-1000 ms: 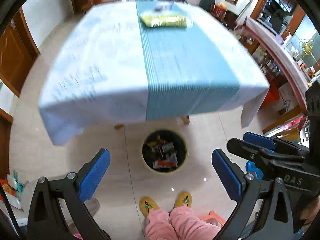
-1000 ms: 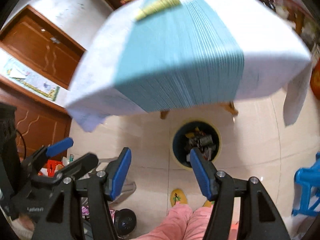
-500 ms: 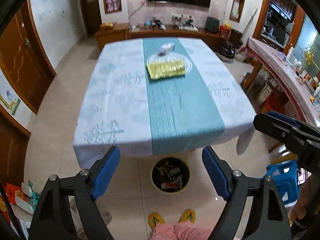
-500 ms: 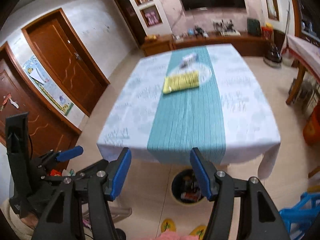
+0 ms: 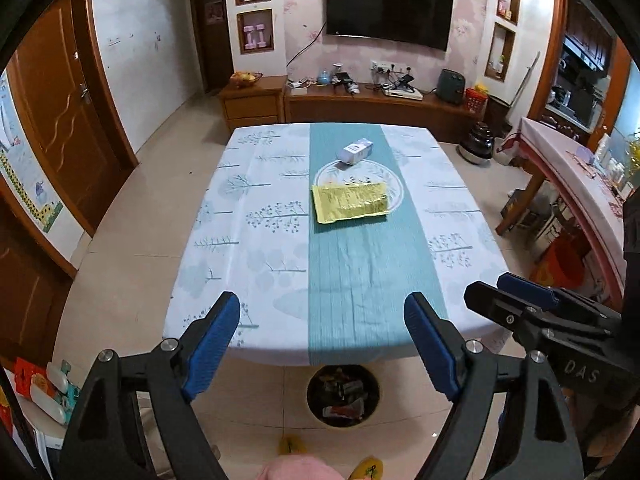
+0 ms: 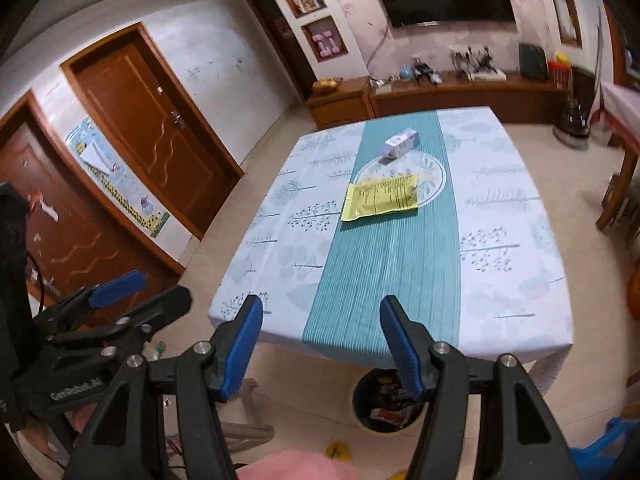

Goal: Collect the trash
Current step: 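Grasp the yellow paper with the right tool while the left tool grasps the lavender milk box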

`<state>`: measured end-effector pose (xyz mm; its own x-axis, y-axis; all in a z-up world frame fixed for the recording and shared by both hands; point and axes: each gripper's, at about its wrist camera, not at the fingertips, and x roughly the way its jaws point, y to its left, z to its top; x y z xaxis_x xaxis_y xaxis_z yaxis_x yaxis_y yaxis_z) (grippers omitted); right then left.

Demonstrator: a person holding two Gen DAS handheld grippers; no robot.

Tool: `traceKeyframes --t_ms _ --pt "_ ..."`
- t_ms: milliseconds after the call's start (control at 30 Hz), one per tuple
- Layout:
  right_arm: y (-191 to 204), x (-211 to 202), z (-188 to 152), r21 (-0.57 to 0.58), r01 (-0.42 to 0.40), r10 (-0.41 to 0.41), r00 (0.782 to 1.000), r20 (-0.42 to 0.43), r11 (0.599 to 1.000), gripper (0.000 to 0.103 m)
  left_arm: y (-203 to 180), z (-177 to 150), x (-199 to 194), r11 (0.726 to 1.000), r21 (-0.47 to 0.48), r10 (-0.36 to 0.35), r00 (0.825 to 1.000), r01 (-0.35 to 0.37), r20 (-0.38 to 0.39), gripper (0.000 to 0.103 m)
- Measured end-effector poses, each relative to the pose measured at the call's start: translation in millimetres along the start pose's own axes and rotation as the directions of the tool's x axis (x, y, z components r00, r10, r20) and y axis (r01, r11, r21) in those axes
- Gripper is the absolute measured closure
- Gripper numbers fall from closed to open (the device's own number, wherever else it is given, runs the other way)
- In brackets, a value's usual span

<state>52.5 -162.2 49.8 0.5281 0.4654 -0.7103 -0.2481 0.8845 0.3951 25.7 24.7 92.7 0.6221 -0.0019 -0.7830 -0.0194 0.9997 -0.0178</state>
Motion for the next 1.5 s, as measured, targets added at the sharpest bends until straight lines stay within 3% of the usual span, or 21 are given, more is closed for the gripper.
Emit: traceKeyframes --t_ms 167,400,600,800,967,1167,1267,1433,1500 --pt "-22.0 47.6 16.9 0.083 -0.006 0.011 0.999 -0.050 0.997 0.042 10.7 20.7 46.8 1.000 0.030 0.008 1.000 -0.008 -0.009 0.020" --pt "-51.9 133.6 55.1 0.243 0.025 -0.006 0.997 -0.079 0.970 0.042 24.8 83.4 167.8 0.983 0.181 -0.024 0.997 0.036 -0.068 0.020" --pt "-87.2 222.3 90.6 0.457 0.090 -0.047 0.993 -0.106 0.885 0.042 33.0 141.8 282.4 0.950 0.294 -0.057 0.984 0.106 -0.169 0.028" --pt "-116.1 269.5 93.9 0.581 0.174 -0.115 0.984 -0.137 0.795 0.043 27.8 164.2 371.2 0.926 0.338 -0.072 0.957 0.169 -0.281 0.041" --pt "-127.9 286.3 94.8 0.646 0.193 -0.152 0.981 -0.120 0.739 0.044 16.6 165.6 405.8 0.911 0.356 -0.088 0.940 0.210 -0.329 0.041" --pt "-128.3 295.3 104.7 0.665 0.187 -0.178 0.981 -0.082 0.723 0.045 4.3 161.3 432.5 0.897 0.362 -0.103 0.915 0.255 -0.390 0.043" --pt "-127.7 304.0 111.5 0.662 0.178 -0.170 0.982 -0.077 0.728 0.051 2.1 159.3 439.2 0.896 0.352 -0.113 0.906 0.270 -0.408 0.043" --pt "-127.9 313.0 119.0 0.650 0.178 -0.178 0.982 -0.067 0.739 0.064 -0.3 160.2 443.9 0.889 0.361 -0.128 0.909 0.283 -0.398 0.043" --pt "-129.9 314.9 120.3 0.651 0.162 -0.162 0.985 -0.062 0.741 0.076 0.6 161.1 445.5 0.886 0.361 -0.130 0.904 0.290 -0.408 0.043"
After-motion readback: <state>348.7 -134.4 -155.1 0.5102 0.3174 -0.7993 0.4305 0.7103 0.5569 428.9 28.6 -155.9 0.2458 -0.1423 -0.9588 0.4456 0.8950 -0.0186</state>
